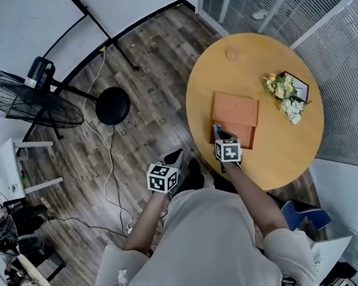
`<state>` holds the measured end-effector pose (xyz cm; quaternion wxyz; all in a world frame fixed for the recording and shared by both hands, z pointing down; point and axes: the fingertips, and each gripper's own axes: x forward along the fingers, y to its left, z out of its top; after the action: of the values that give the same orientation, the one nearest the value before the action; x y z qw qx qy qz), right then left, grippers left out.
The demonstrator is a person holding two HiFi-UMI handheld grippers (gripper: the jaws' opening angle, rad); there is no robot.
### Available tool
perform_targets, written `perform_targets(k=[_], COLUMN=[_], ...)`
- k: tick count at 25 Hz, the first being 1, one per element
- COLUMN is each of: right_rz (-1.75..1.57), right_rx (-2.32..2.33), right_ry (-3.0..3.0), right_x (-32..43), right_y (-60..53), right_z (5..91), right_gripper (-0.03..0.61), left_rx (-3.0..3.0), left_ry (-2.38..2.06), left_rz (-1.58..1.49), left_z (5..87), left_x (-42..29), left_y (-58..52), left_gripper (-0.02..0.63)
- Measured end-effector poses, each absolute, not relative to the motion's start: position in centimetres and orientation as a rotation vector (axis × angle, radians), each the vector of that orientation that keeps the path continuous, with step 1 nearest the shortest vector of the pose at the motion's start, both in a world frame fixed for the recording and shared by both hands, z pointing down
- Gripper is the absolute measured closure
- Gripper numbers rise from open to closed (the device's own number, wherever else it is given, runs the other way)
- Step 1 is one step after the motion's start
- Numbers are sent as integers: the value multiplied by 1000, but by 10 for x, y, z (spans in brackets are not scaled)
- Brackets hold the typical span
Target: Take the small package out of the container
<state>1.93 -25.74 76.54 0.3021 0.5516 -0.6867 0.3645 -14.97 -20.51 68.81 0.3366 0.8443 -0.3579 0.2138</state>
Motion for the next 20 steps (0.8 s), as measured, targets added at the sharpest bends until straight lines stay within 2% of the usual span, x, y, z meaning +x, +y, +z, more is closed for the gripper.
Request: perform_targets(k=[11, 20], right_rz=[932, 857], right_rx=[1607, 1749], right_ry=[-1851, -1892], right_x=[53, 110], right_y=[-234, -197], right_z=[717, 660], right_gripper=[552, 552], left_rx=[2277, 2355], left_ry=[-815, -731], left_rz=[543, 551], left_z=[674, 653], left_x=[-126, -83], left_y=[-202, -191], left_gripper=[594, 594])
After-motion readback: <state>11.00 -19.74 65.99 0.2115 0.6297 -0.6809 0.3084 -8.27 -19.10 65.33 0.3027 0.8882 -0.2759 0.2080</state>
